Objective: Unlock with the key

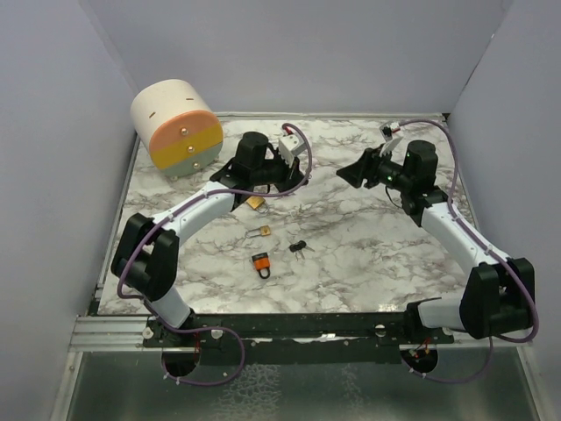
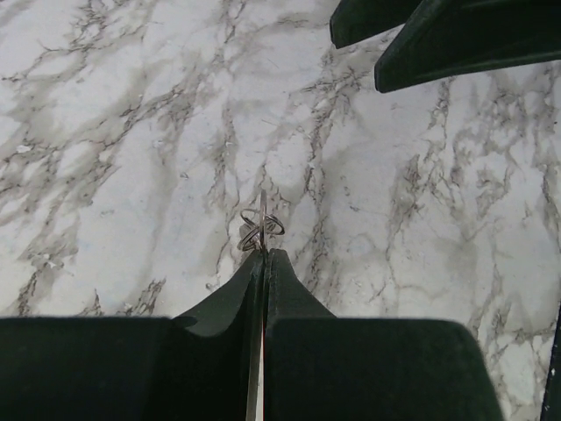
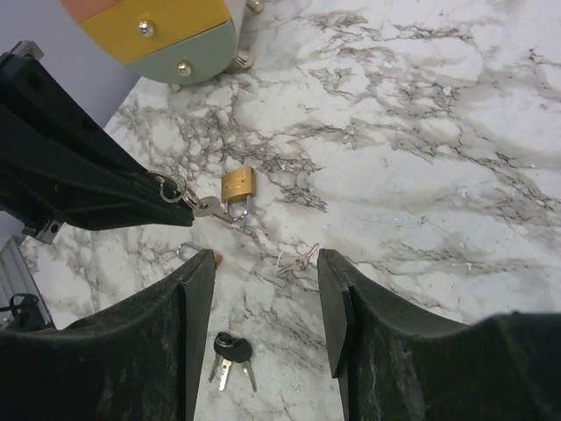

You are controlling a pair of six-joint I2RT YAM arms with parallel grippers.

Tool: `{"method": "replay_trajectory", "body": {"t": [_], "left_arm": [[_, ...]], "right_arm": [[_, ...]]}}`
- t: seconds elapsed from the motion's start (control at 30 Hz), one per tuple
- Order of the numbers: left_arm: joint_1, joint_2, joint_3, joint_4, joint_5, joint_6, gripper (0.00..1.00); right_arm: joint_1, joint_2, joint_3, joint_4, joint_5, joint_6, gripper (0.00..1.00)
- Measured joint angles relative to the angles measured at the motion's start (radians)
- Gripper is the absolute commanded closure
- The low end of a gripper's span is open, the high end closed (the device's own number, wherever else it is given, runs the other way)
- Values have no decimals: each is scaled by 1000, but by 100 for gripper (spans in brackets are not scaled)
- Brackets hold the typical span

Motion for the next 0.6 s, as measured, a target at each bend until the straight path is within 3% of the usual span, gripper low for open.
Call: {"method": "replay_trajectory", "body": {"t": [0.3, 0.6], "left_arm": [[13, 26, 39, -37, 167, -59, 100], [13, 71, 42, 49, 272, -209, 100]], "right_arm": [[-26, 16, -44, 211, -187, 44, 54], [-26, 74, -45, 328, -278, 104, 57]]}}
